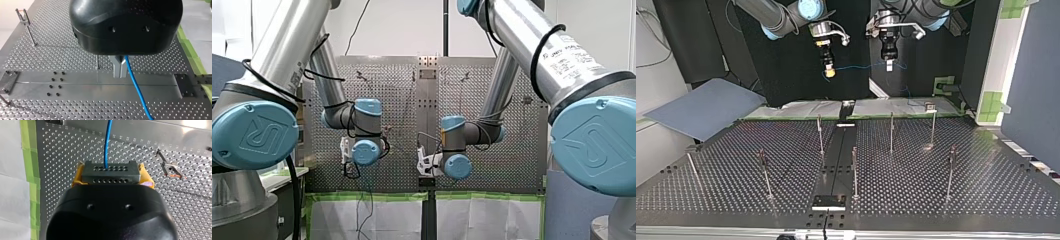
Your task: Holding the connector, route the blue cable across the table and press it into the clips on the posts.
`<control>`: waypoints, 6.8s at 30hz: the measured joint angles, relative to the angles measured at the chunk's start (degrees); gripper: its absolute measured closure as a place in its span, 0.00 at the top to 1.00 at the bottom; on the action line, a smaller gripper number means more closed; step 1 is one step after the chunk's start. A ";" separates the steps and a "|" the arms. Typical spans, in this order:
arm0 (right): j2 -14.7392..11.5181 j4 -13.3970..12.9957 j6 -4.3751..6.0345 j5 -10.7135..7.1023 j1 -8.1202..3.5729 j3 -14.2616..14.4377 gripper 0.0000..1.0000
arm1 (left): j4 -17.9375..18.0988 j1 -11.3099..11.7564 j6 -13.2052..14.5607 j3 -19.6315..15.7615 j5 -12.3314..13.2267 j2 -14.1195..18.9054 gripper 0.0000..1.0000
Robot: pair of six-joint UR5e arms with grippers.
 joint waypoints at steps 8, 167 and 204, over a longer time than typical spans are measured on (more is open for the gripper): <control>0.00 0.00 0.00 0.00 0.00 0.00 0.00 | -4.09 0.02 3.68 -0.02 0.00 3.48 0.00; -5.55 53.77 7.10 -13.01 8.02 -58.55 0.00 | -37.39 35.26 -12.62 26.23 19.39 22.75 0.00; -4.58 52.98 7.25 -13.25 5.22 -58.59 0.00 | -31.13 39.54 -20.71 33.53 29.09 13.56 0.00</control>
